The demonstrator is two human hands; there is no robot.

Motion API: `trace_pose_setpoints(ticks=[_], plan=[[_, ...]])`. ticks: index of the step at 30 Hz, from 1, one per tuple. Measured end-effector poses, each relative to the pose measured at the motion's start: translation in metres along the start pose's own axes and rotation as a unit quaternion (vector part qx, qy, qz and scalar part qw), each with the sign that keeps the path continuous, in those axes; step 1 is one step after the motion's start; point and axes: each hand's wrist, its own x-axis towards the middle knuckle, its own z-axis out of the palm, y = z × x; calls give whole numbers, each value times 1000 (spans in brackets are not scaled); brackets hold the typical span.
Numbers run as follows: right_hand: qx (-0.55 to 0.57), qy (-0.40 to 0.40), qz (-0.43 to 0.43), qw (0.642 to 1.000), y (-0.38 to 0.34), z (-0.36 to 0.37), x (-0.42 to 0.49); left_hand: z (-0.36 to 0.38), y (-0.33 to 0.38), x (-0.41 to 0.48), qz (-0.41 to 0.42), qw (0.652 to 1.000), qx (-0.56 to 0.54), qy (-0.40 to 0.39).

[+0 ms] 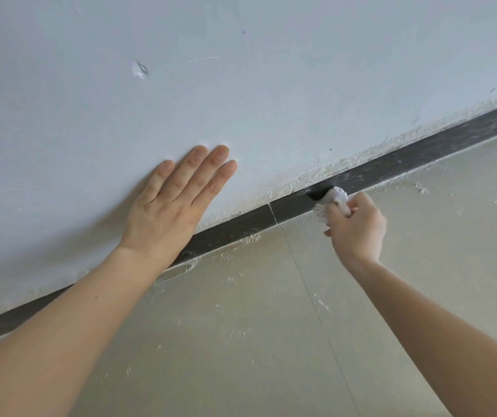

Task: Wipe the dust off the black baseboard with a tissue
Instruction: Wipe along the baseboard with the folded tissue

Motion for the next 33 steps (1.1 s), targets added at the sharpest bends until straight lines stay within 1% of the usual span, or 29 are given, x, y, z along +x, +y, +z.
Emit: trace_pose_setpoints(ticks=[2, 4, 6, 7, 9, 11, 12, 15, 20, 22, 25, 27, 28, 29, 31, 33], plan=[[-11, -40, -25, 999, -2, 2, -11, 0, 0, 0, 0, 1000, -1, 2], [-40, -117, -68, 990, -9, 17, -35, -1, 0, 0, -2, 1000, -4, 2], [-60, -208, -83, 973, -16, 42, -64, -1, 0, 0, -2, 1000, -8, -2], [-59, -251, -75, 963, -19, 57, -78, -2, 0, 0, -2, 1000, -8, -5], [-17, -313, -19, 949, -25, 85, -104, -2, -1, 0, 1, 1000, -8, -8], [49, -342, 55, 937, -33, 110, -123, -3, -1, 0, 7, 1000, -5, -10], [68, -346, 70, 933, -38, 120, -129, -3, -1, -1, 10, 1000, -2, -10], [97, -338, 55, 935, -55, 136, -142, -3, -4, -1, 21, 1000, 4, -13], [119, -277, 56, 952, -49, 130, -128, -3, -13, -3, 42, 999, 10, -7], [118, -228, 74, 964, -37, 118, -112, -1, -15, -2, 46, 999, 3, 3], [96, -106, 116, 983, -13, 95, -82, 1, -20, -1, 54, 998, 5, 14], [107, -42, 147, 982, 0, 82, -68, 1, -23, -1, 62, 998, 10, 15], [122, -36, 155, 980, 3, 78, -66, 1, -25, 0, 66, 998, 9, 15], [139, -50, 155, 977, 3, 76, -69, 1, -26, 0, 71, 997, 10, 14], [157, -119, 132, 971, -2, 79, -88, 0, -27, 0, 78, 997, 11, 13], [147, -207, 101, 962, -14, 91, -111, -1, -28, -1, 85, 996, 6, 12]])
